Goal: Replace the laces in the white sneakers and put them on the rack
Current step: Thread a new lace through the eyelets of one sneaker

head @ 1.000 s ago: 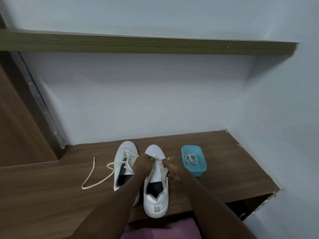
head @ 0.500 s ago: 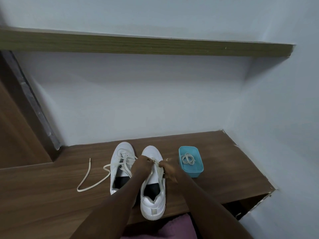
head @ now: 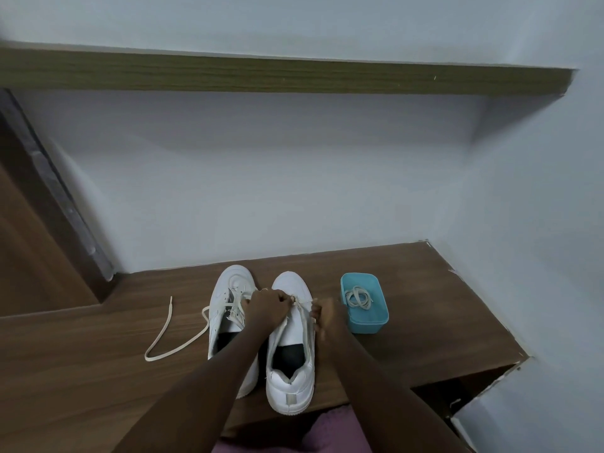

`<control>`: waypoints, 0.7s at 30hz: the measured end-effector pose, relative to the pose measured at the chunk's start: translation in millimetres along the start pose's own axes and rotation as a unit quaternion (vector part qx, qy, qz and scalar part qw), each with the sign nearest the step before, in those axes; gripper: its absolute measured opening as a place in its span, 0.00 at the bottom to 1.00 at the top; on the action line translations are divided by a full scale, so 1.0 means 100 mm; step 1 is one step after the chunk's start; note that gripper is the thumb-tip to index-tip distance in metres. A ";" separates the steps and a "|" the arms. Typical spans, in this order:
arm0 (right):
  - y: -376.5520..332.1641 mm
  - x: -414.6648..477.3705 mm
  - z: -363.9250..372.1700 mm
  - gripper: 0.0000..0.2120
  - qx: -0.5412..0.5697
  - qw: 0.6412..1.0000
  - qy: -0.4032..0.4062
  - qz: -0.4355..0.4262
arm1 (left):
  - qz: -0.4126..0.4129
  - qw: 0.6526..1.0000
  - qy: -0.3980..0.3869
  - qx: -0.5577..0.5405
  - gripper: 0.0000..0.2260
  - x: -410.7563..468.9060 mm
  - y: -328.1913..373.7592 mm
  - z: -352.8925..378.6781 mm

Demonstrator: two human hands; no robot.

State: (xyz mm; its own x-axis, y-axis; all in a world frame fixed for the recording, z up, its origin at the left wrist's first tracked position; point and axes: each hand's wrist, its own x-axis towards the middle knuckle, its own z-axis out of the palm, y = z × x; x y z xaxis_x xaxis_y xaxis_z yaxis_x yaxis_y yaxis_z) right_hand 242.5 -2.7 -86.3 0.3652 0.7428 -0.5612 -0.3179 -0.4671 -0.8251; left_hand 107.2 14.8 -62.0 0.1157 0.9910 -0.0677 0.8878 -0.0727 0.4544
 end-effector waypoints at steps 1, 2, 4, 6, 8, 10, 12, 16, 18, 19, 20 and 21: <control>-0.03 -0.02 -0.03 0.11 0.026 0.999 0.025 -0.003 | 0.001 0.999 0.009 0.044 0.17 -0.02 0.02 -0.01; -0.08 -0.04 -0.07 0.10 0.033 0.997 0.065 -0.022 | 0.000 0.998 0.013 0.065 0.19 -0.04 0.05 -0.02; -0.17 -0.03 -0.18 0.09 -0.001 0.987 0.144 -0.071 | -0.009 0.998 0.002 0.059 0.22 -0.08 0.10 -0.04; -0.32 -0.05 -0.30 0.09 0.022 0.976 0.180 -0.119 | -0.011 0.998 -0.020 0.063 0.26 -0.12 0.15 -0.05; -0.50 -0.11 -0.42 0.10 0.137 0.957 0.207 -0.154 | -0.016 0.996 -0.032 0.082 0.26 -0.16 0.21 -0.06; -0.70 -0.19 -0.55 0.10 0.159 0.939 0.256 -0.169 | -0.041 0.997 -0.023 0.067 0.23 -0.21 0.26 -0.07; -0.88 -0.37 -0.70 0.11 0.128 0.928 0.306 -0.167 | -0.071 0.997 -0.009 0.027 0.22 -0.25 0.30 -0.08; -1.03 -0.62 -0.93 0.16 -0.073 0.929 0.342 -0.124 | -0.107 0.994 0.006 -0.038 0.26 -0.34 0.26 -0.11; -0.92 -0.62 -0.86 0.14 -0.209 0.887 0.385 -0.145 | -0.119 0.988 -0.003 -0.100 0.25 -0.35 0.21 -0.09; -0.85 -0.60 -0.76 0.14 -0.298 0.863 0.368 -0.176 | -0.113 0.986 -0.016 -0.121 0.23 -0.36 0.19 -0.08; -0.74 -0.53 -0.66 0.14 -0.392 0.831 0.330 -0.214 | -0.100 0.986 -0.027 -0.131 0.20 -0.36 0.19 -0.06; -0.65 -0.49 -0.55 0.14 -0.482 0.790 0.290 -0.244 | -0.087 0.986 -0.032 -0.135 0.18 -0.36 0.17 -0.05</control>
State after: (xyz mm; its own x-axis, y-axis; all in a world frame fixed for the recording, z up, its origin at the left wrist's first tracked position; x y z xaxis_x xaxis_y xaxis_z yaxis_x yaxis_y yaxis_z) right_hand 293.5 -35.5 -8.4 0.6667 0.7330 0.1351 0.6966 -0.5483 -0.4628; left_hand 115.9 -21.8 -47.9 0.0085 0.9761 -0.2172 0.7463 0.1384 0.6511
